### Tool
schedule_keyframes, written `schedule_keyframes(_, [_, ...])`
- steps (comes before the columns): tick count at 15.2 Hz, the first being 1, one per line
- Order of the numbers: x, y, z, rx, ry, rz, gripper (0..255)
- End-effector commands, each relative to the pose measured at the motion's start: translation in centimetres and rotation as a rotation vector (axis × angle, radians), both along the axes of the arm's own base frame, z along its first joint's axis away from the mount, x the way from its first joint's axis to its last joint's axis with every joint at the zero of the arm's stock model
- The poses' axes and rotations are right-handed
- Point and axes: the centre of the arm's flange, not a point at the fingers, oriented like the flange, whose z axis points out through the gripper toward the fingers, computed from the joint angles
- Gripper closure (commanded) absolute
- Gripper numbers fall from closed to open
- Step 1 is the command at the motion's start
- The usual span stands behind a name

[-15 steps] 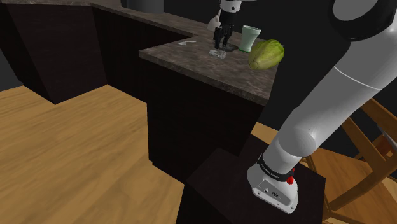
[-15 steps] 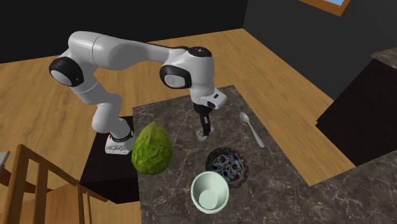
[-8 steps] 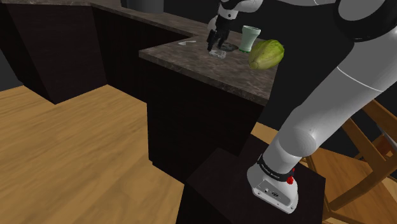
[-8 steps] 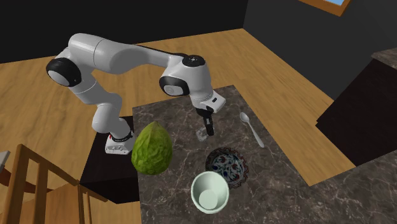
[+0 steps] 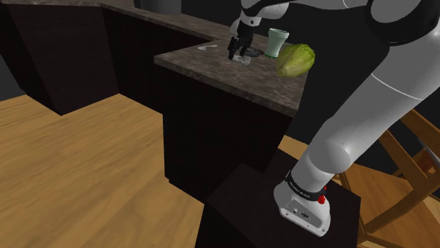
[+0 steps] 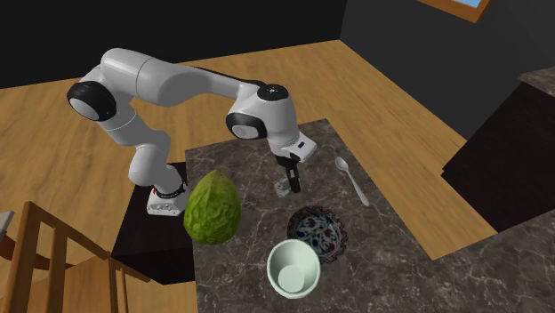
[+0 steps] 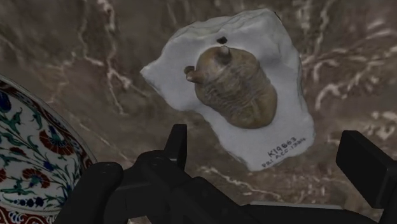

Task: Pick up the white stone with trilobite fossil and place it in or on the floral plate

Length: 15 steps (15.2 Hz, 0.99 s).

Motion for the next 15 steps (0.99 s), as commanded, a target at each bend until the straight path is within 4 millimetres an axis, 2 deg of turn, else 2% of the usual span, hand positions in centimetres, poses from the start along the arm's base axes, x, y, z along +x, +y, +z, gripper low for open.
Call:
schedule_keyframes(1, [0.0, 0.0, 0.0, 0.000, 0.000, 0.000, 0])
schedule_keyframes(2, [0.0, 0.0, 0.0, 0.000, 0.000, 0.000, 0])
schedule_keyframes(3, [0.0, 0.0, 0.0, 0.000, 0.000, 0.000, 255])
schedule_keyframes(12, [0.0, 0.0, 0.0, 0.000, 0.000, 0.000, 255])
schedule_keyframes(15, [0.0, 0.0, 1.6, 0.000, 0.000, 0.000, 255])
